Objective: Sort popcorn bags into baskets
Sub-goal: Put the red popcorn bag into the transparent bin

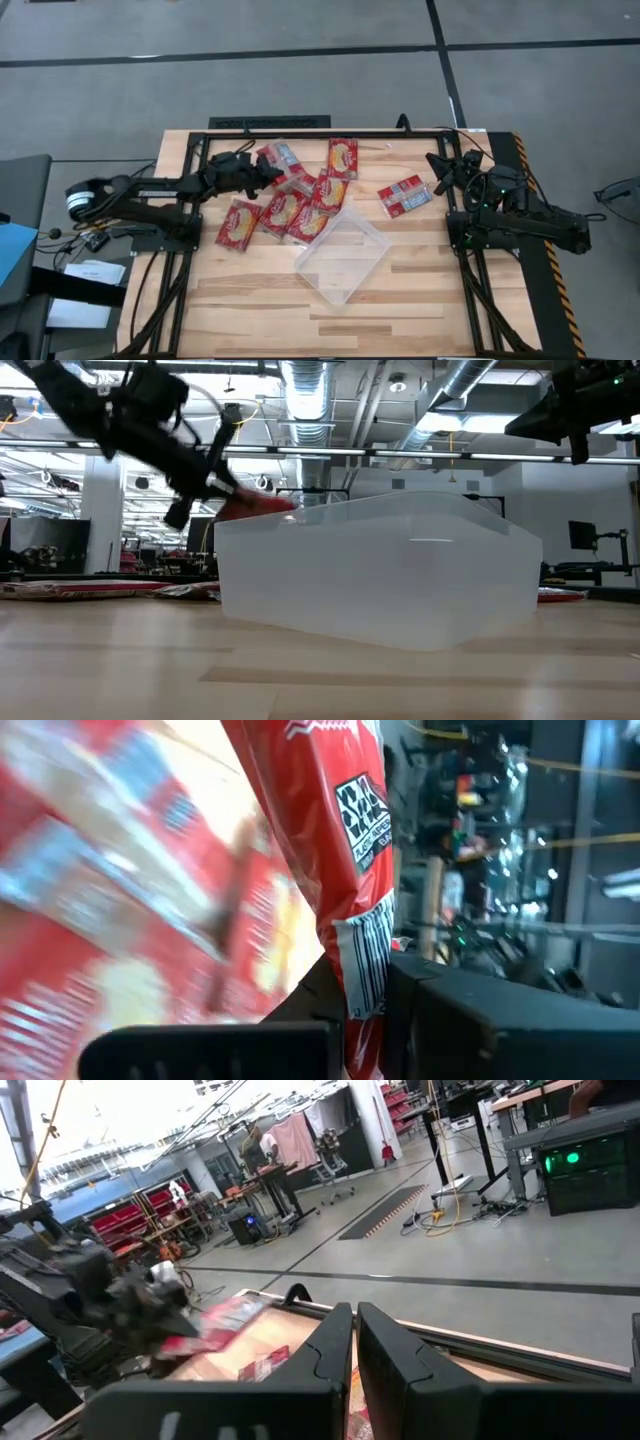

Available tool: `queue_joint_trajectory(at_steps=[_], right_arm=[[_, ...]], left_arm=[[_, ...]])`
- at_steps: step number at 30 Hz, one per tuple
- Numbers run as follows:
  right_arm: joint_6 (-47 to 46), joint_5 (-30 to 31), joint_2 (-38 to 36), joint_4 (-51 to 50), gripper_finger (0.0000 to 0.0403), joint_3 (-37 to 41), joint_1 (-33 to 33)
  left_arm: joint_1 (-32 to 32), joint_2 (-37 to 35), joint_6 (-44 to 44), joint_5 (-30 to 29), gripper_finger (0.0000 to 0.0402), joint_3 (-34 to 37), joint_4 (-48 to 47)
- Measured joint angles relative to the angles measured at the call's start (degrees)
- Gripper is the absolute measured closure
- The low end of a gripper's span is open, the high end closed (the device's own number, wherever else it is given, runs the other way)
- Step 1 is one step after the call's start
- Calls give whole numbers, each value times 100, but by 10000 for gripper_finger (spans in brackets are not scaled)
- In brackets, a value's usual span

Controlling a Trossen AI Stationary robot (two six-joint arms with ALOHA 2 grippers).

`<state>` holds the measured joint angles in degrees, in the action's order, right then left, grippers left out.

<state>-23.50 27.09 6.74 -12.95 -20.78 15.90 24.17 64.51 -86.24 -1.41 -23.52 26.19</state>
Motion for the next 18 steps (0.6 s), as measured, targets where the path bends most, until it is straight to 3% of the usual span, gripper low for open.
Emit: queue_joint_trajectory(at_steps=[5,10,15,18], right_arm=[[1,0,0,-6,356,0,0],[16,104,0,-20,356,0,0],[16,444,-2,-170,356,0,-2],[0,452,-2,-309,356,0,-2]], left_arm=[[-1067,-413,87,-885,399,-1326,-2112],[-2486,-207,-343,-2518,399,-2930,-3956],[-3805,504,-1091,-4128,399,-3918,-4311],[-4338,1121,-1522,-4464,399,-4280,-4303]])
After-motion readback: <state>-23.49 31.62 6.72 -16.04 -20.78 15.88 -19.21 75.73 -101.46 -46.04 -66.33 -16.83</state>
